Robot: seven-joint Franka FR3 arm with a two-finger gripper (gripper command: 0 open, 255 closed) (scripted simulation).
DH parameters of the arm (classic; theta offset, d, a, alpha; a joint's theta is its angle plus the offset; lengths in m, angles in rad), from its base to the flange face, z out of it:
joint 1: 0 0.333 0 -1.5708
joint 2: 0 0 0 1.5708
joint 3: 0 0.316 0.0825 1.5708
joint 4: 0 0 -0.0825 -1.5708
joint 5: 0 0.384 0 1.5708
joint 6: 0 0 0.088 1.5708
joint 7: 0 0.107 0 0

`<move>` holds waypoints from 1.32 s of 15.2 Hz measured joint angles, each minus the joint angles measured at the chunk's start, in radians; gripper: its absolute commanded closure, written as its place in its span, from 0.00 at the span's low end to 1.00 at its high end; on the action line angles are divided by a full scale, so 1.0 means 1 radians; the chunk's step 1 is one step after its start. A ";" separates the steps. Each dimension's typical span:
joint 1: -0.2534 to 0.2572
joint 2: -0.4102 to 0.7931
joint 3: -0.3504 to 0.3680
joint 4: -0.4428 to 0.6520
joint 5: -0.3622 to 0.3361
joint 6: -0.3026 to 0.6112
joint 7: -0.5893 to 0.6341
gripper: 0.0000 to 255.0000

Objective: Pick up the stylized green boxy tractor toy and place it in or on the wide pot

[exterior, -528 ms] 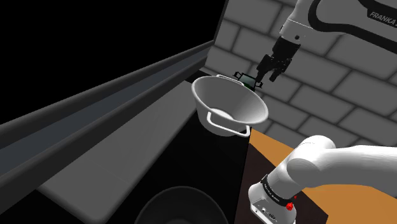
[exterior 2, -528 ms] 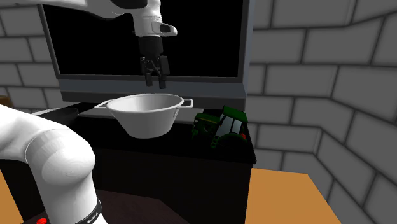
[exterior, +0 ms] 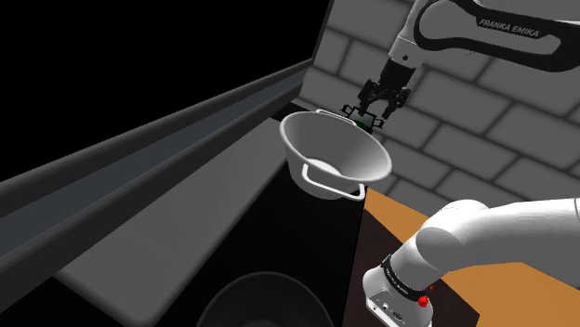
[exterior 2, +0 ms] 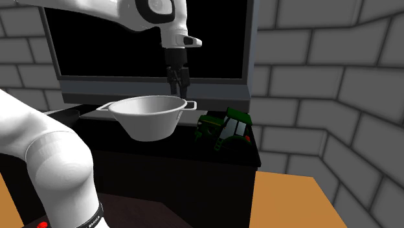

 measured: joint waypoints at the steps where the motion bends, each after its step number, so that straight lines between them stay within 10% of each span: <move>1: -0.012 0.035 -0.004 0.010 0.000 0.023 0.026 0.00; 20: -0.091 0.235 -0.053 -0.015 -0.006 0.233 0.161 0.00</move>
